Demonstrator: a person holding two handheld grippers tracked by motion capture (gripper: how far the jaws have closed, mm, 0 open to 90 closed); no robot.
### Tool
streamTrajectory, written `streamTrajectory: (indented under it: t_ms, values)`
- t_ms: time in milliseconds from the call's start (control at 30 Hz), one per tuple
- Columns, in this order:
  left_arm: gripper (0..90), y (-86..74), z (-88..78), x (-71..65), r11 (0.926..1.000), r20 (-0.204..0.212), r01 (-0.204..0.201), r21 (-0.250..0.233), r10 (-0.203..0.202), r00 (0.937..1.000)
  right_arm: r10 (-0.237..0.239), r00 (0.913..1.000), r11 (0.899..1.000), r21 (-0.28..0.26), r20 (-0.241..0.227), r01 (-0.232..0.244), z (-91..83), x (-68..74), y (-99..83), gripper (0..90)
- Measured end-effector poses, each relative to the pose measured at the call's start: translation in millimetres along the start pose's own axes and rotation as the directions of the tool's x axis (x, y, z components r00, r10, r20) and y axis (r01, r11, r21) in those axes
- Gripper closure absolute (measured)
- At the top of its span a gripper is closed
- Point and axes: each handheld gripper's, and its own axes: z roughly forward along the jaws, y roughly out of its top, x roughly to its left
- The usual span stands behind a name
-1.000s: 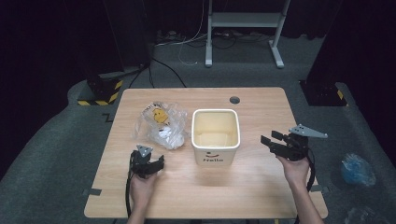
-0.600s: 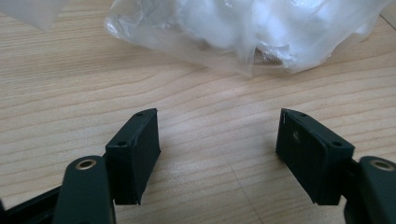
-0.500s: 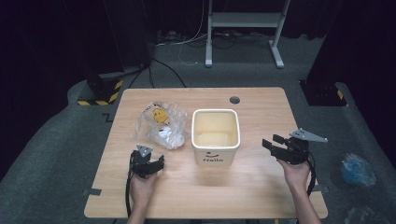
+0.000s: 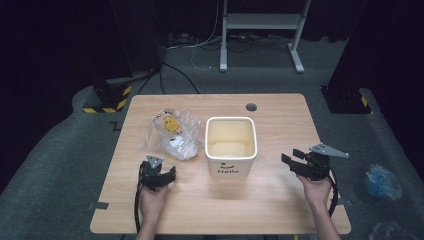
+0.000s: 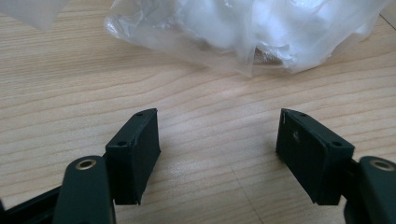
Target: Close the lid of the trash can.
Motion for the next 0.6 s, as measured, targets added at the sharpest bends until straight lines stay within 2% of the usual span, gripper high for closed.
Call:
streamTrajectory:
  t_ms: [600]
  values:
    - [30.1,0.0,-0.1,0.1,1.0000,-0.001,-0.002,0.001,0.002,1.0000,0.010,0.9991,0.999,0.052,0.041,-0.012,9.8,-2.5,-22.1,41.1]
